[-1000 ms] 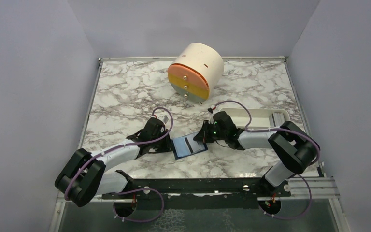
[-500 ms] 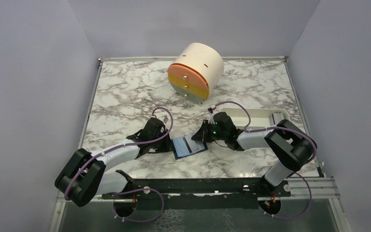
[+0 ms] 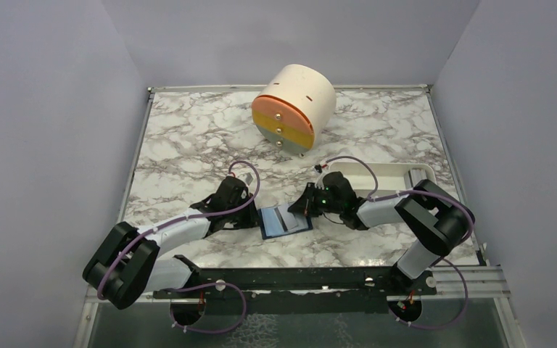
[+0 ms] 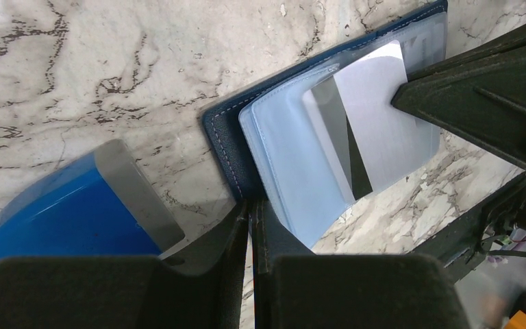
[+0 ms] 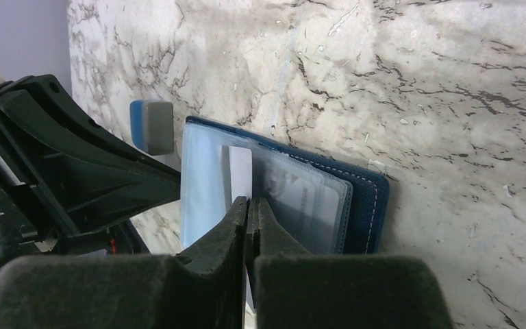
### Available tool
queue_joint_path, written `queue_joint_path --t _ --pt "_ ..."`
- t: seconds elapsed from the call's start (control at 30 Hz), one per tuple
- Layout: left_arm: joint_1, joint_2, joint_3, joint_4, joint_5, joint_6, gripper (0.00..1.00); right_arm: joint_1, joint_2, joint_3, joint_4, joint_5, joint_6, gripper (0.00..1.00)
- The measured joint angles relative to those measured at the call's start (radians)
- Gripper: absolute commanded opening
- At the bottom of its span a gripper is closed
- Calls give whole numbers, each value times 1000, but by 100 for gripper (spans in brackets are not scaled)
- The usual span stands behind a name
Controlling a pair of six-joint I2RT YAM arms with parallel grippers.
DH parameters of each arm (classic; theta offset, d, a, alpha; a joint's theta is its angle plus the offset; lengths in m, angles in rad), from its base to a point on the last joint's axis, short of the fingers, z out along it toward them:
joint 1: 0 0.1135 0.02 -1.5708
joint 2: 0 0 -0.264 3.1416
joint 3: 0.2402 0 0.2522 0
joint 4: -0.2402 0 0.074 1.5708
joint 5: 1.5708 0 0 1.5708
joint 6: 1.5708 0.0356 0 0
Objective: Put the credit cards into the card holder
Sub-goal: Insert the credit card into the card holder.
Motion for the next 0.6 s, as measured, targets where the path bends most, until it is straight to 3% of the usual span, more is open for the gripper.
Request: queue_joint_path --t 0.6 --pt "0 6 -14 35 14 -33 10 16 22 -45 100 12 68 1"
